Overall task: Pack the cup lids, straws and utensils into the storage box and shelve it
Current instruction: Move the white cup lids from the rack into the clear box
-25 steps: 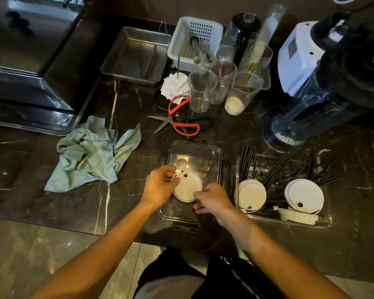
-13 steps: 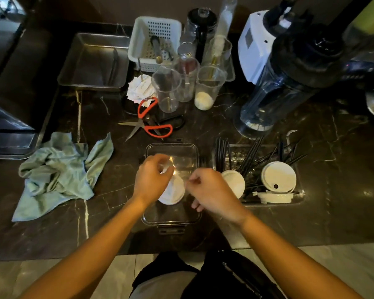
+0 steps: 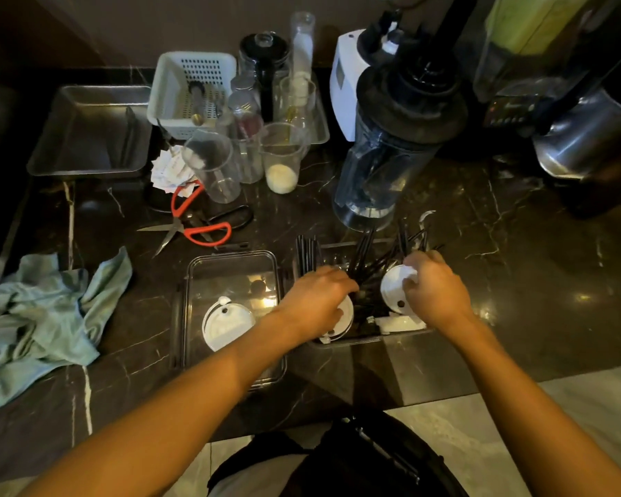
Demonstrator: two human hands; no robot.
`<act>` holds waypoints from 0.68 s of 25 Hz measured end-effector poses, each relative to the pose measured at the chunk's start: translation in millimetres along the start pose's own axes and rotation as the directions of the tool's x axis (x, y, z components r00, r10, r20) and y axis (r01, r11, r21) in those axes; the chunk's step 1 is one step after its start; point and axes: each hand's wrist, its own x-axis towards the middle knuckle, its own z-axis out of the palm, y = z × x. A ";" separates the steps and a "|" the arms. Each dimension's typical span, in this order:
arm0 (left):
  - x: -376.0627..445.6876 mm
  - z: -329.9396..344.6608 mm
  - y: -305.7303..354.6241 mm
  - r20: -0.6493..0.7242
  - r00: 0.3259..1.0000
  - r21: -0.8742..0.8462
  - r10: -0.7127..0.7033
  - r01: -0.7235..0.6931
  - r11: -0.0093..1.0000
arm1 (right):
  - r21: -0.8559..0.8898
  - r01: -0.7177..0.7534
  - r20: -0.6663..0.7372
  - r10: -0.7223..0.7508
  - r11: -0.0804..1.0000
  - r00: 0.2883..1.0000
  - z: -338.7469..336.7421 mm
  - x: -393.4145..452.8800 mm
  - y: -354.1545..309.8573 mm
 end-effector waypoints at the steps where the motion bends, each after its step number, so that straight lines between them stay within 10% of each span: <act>1: 4.9 4.7 2.0 0.052 0.999 0.064 0.013 -0.017 0.998 | -0.025 0.011 0.011 -0.010 1.000 1.000 0.3 1.3 2.0; 9: 15.2 22.4 13.2 0.118 0.991 0.356 -0.060 0.015 0.935 | 0.069 0.064 0.155 -0.074 0.996 0.985 2.3 10.1 24.3; 17: 9.0 -13.1 4.1 0.165 0.968 -0.172 -0.191 0.219 0.961 | 0.361 0.113 0.205 -0.197 0.926 0.959 -36.1 26.0 34.7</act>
